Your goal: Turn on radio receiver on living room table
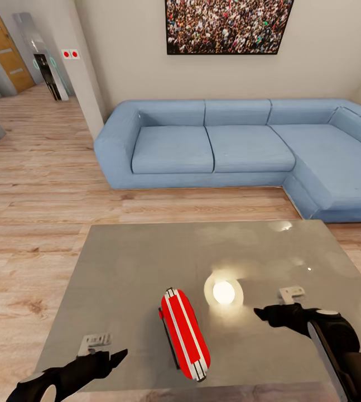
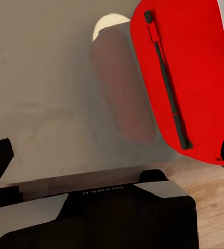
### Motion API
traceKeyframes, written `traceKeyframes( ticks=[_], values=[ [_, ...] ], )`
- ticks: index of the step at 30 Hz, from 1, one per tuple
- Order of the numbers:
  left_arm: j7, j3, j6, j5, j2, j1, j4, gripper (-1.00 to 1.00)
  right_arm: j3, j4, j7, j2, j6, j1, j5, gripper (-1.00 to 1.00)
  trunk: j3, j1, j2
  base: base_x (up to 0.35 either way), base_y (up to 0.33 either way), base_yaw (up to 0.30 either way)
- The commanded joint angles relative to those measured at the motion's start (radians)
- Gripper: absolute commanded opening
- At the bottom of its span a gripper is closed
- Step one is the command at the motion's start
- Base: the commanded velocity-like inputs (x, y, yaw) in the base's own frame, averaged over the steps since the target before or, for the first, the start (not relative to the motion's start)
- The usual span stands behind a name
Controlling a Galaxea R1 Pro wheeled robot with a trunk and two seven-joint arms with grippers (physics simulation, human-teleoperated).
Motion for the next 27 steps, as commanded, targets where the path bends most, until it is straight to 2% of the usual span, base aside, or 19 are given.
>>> traceKeyframes(
  ticks=[1,4,5,7,15,21,24,26,27],
  values=[
    [0.000,0.000,0.000,0.000,0.000,0.000,0.001,1.00,0.001,0.000,0.004,0.000,0.001,-0.002,0.000,1.00,0.000,0.000,0.000,0.000,0.000,0.000],
    [0.000,0.000,0.000,-0.001,0.000,0.000,0.001,1.00,0.010,-0.001,0.022,0.001,0.009,-0.015,-0.001,1.00,0.000,0.000,0.000,0.000,0.000,0.000],
    [0.000,0.000,0.000,-0.001,0.000,0.000,0.001,1.00,0.022,-0.001,0.031,0.002,0.018,-0.024,-0.001,1.00,0.000,0.000,0.000,0.000,0.000,0.000],
    [0.001,0.001,0.000,-0.001,0.000,0.000,0.001,1.00,0.071,-0.001,0.047,0.008,0.059,-0.062,0.000,1.00,0.000,0.000,0.000,0.000,0.000,0.000],
    [0.001,0.002,0.001,-0.001,0.000,0.000,0.001,1.00,0.095,-0.001,0.051,0.017,0.077,-0.076,0.000,1.00,0.000,0.000,0.000,0.000,0.000,0.000],
    [0.014,0.002,0.000,0.001,0.001,0.000,0.020,1.00,0.125,0.027,0.023,0.049,0.093,-0.105,0.025,1.00,0.000,0.000,0.000,0.000,0.000,0.000],
    [0.012,0.002,0.000,-0.001,0.002,0.000,0.021,1.00,0.142,0.044,0.007,0.066,0.093,-0.122,0.007,1.00,0.000,0.000,0.000,0.000,0.000,0.000],
    [0.012,0.002,0.000,-0.002,0.004,0.000,0.021,1.00,0.153,0.044,0.018,0.077,0.093,-0.110,-0.004,1.00,0.000,0.000,0.000,0.000,0.000,0.000],
    [0.011,0.003,0.000,-0.002,0.004,0.000,0.021,1.00,0.159,0.044,0.024,0.071,0.087,-0.104,-0.006,1.00,0.000,0.000,0.000,0.000,0.000,0.000]
  ],
)
